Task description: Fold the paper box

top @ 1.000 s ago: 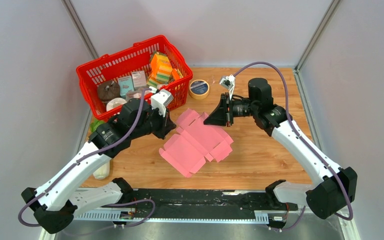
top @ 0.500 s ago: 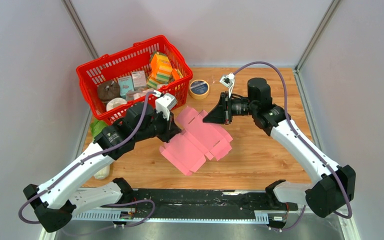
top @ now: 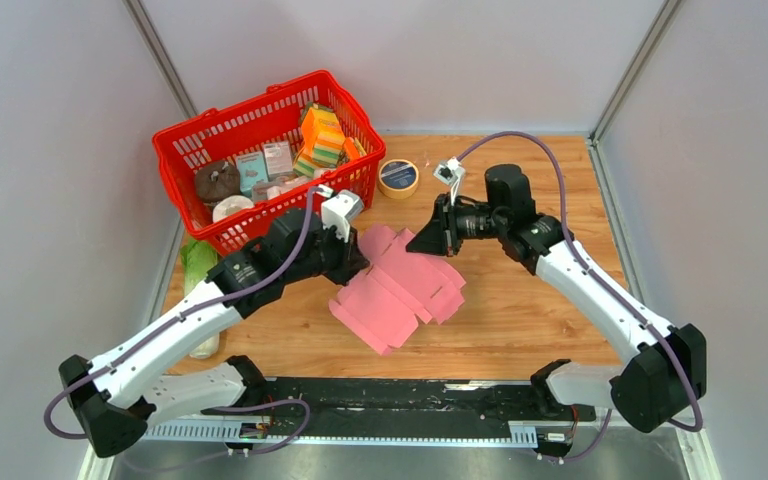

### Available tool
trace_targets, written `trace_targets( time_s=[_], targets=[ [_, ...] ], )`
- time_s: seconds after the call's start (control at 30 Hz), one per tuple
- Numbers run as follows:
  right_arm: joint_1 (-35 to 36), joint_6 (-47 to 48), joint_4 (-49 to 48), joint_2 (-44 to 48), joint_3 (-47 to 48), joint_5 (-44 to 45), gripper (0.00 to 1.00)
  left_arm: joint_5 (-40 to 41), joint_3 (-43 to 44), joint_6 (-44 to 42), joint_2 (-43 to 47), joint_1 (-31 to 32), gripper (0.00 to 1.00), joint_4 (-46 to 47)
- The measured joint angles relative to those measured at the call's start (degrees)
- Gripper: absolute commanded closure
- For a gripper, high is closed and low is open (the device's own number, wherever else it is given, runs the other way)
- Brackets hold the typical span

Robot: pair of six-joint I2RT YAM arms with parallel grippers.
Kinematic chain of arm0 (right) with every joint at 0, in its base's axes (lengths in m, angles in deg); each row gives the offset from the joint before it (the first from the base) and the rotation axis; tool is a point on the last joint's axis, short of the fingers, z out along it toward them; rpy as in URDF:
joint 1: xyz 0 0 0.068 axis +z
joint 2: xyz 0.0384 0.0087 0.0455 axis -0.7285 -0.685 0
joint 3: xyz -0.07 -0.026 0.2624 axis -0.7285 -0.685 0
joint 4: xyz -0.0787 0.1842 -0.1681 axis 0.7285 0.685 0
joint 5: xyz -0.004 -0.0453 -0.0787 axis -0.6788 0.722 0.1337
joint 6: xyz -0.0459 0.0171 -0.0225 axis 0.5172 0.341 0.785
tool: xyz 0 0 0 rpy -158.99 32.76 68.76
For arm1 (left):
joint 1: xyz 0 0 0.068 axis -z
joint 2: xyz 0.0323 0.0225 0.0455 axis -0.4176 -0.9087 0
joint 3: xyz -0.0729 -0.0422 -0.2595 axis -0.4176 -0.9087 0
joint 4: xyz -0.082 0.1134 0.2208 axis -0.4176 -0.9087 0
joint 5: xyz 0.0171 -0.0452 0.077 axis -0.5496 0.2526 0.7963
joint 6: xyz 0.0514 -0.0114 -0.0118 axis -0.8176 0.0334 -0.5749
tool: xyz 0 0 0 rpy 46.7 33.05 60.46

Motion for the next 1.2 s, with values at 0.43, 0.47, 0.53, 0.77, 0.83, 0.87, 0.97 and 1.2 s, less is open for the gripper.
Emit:
trace_targets(
  time_s=[0.43, 0.47, 0.53, 0.77, 0.83, 0.87, 0.97, 1.2],
  targets=[
    [2.3, 21.9, 13.7, -13.0, 6.8, 13.0, 1.0, -1.0, -0.9, 0.5, -1.0, 0.0, 0.53, 4.6],
    [2.4, 22.6, 14.1, -14.1, 6.8, 13.2, 1.0, -0.2, -1.3, 0.7, -2.3, 0.0, 0.52, 5.7],
    [2.6, 23.7, 15.6, -16.6, 7.5, 13.0, 1.0, 1.7, -1.9, 0.7, -4.5, 0.0, 0.51, 7.2],
    [2.7, 25.0, 19.3, -23.2, 13.4, 10.4, 1.0, 7.6, 0.5, -1.1, -11.2, -0.1, 0.52, 8.8],
    [2.7, 25.2, 20.0, -23.8, 14.0, 9.9, 1.0, 8.3, 2.1, -1.9, -13.3, -0.1, 0.54, 8.5],
    [2.7, 25.2, 20.3, -23.9, 14.1, 9.7, 1.0, 8.7, 3.0, -2.2, -14.4, -0.1, 0.54, 8.5],
    [2.7, 25.3, 21.0, -24.2, 14.2, 8.8, 1.0, 9.2, 3.8, -3.1, -16.2, -0.1, 0.57, 8.7],
    [3.0, 25.2, 21.4, -24.2, 14.3, 7.6, 1.0, 9.0, 4.9, -4.1, -19.5, -0.1, 0.66, 8.7]
  ],
)
